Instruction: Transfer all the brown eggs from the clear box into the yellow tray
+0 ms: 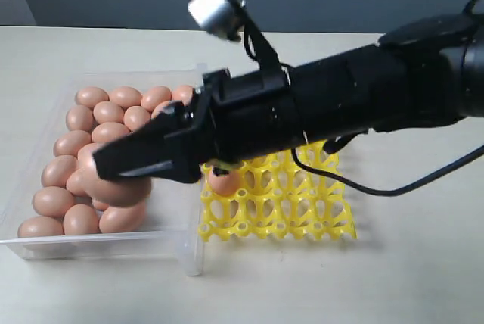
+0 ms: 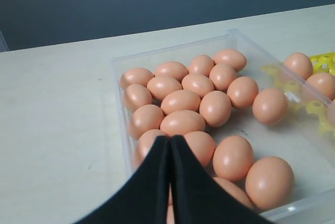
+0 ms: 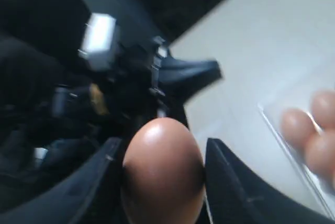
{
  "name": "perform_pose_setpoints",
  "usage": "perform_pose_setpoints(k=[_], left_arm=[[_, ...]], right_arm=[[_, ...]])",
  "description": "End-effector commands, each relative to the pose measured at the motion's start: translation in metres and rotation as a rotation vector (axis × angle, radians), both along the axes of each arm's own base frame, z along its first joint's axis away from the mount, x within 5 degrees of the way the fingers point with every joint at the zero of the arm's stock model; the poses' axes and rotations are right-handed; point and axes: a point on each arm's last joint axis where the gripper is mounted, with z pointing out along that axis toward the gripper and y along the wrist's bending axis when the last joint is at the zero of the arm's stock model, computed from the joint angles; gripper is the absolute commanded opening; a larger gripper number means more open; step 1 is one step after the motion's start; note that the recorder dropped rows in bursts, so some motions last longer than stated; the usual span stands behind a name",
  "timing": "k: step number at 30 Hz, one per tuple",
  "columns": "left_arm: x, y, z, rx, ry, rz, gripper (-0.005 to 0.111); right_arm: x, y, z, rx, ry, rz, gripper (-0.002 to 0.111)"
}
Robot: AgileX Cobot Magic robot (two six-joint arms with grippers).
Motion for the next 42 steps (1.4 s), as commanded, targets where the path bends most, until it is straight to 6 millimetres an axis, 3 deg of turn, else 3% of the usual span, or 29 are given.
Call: perform_pose_setpoints(k=[1, 3, 5, 9, 11, 17, 21, 25, 28, 33, 37, 42], left_arm=[[0.0, 0.0, -0.001, -0.009, -0.003, 0.009, 0.0], [0.0, 0.0, -0.001, -0.039, 0.0, 0.012, 0.0], [0.0, -0.001, -0.001, -0.072, 0.006, 0.009, 0.0], [0.0, -0.002, -0.001, -0.103, 0.009, 0.005, 0.0], [0.0, -0.002, -0.001, -0.105, 0.01, 0.0, 0.0], [-0.001, -0.006, -0.001, 0.0, -0.006, -0.065, 0.0], [-0.001, -0.006, -0.001, 0.002, -0.006, -0.065, 0.0], [-0.001, -0.006, -0.001, 0.002, -0.006, -0.065, 0.0], [-0.001, -0.006, -0.001, 0.0, -0.006, -0.064, 0.0], [-0.001, -0.006, -0.001, -0.002, -0.005, -0.063, 0.0], [-0.001, -0.005, 0.0, 0.014, -0.018, -0.061, 0.0], [-0.001, -0.005, 0.0, 0.014, -0.018, -0.061, 0.0]], right_arm=[[0.001, -0.005, 0.053, 0.148, -0.311, -0.068, 0.0], [0.016, -0.015, 0.071, 0.078, -0.429, -0.289, 0.0], [0.031, -0.029, 0.086, 0.02, -0.398, -0.549, 0.0], [0.05, -0.057, 0.094, -0.039, -0.276, -0.944, 0.0], [0.056, -0.069, 0.093, -0.109, -0.325, -1.077, 0.0], [0.063, -0.089, 0.075, -0.397, -0.558, -1.186, 0.0], [0.067, -0.109, 0.059, -0.684, -0.684, -1.285, 0.0], [0.063, -0.132, 0.047, -0.959, -0.753, -1.37, 0.0], [0.062, -0.139, 0.044, -1.042, -0.769, -1.392, 0.0], [0.051, -0.116, 0.045, -0.934, -0.769, -1.332, 0.0], [0.029, -0.067, 0.037, -0.646, -0.691, -1.091, 0.0], [-0.008, -0.013, 0.027, -0.24, -0.305, -0.686, 0.0]])
